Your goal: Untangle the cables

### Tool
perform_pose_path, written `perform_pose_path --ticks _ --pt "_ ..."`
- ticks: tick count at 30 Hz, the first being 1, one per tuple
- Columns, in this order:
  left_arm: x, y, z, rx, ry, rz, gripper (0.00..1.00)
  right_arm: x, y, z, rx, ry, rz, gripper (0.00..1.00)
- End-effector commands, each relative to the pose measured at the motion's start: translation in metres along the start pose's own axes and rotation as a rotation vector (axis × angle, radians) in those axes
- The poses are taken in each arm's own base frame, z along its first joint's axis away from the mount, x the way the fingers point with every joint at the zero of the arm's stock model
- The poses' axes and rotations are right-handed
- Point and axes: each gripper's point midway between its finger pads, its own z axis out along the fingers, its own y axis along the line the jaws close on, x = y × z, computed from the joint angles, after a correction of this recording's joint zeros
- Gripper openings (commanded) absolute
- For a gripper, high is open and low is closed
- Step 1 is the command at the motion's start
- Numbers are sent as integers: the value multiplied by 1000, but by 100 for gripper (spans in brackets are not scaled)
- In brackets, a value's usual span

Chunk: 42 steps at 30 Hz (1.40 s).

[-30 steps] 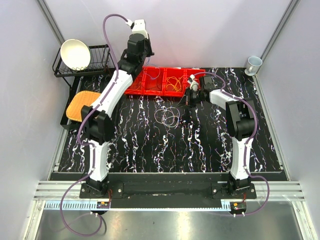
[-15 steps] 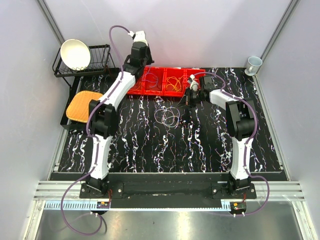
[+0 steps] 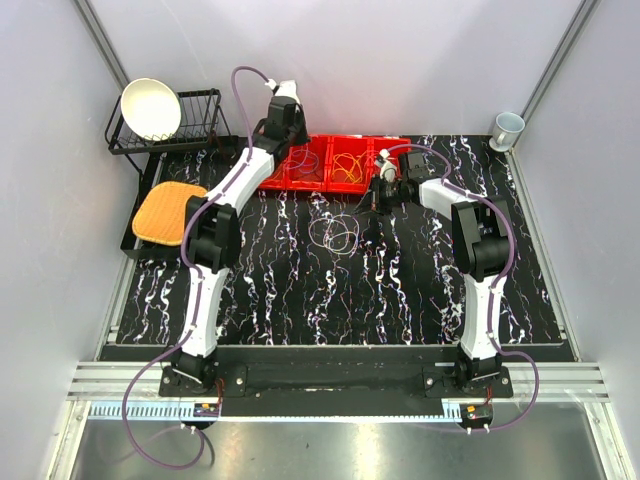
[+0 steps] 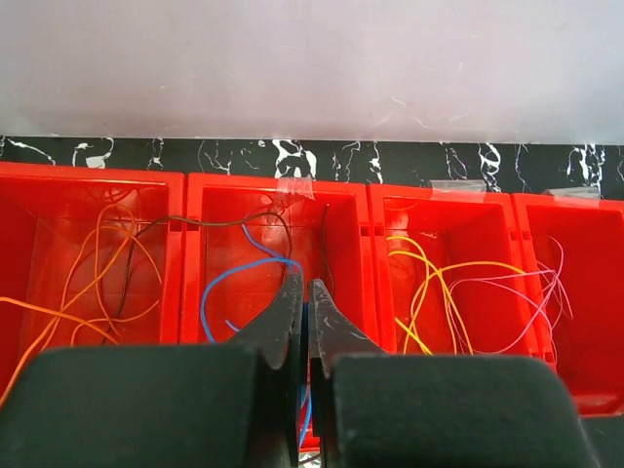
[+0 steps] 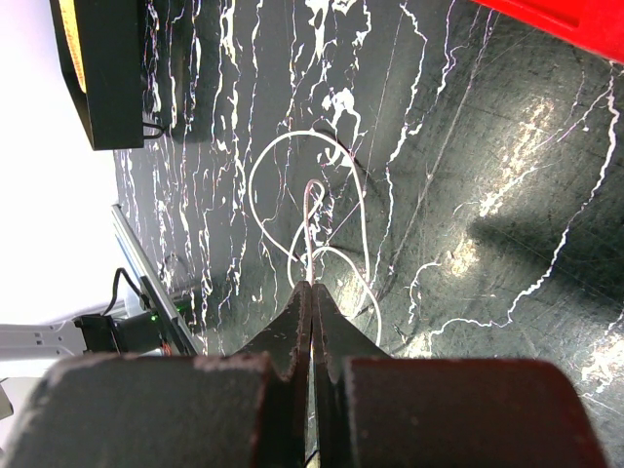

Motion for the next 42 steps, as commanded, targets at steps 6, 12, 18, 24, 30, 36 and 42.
perform_pose_path --ticks 6,12,18,24,30,36,42 --pt "10 1 8 36 22 3 5 -13 19 -7 -41 -30 -43 0" --pt "14 -2 10 51 29 -4 8 -13 19 -7 -42 -29 -40 0" --pt "10 -7 10 72 19 -19 11 -13 19 -7 -43 -29 -42 0" --pt "-11 -26 15 164 -54 -40 13 -13 19 -7 -42 -27 -40 0" --pt "-15 -26 33 182 -82 -101 15 -13 18 -7 -43 -29 -38 0" --pt "-7 -2 46 163 -43 -103 16 -13 20 -7 -46 -28 -40 0" --pt "24 14 53 149 40 -105 17 -13 18 -7 -43 -28 -36 0"
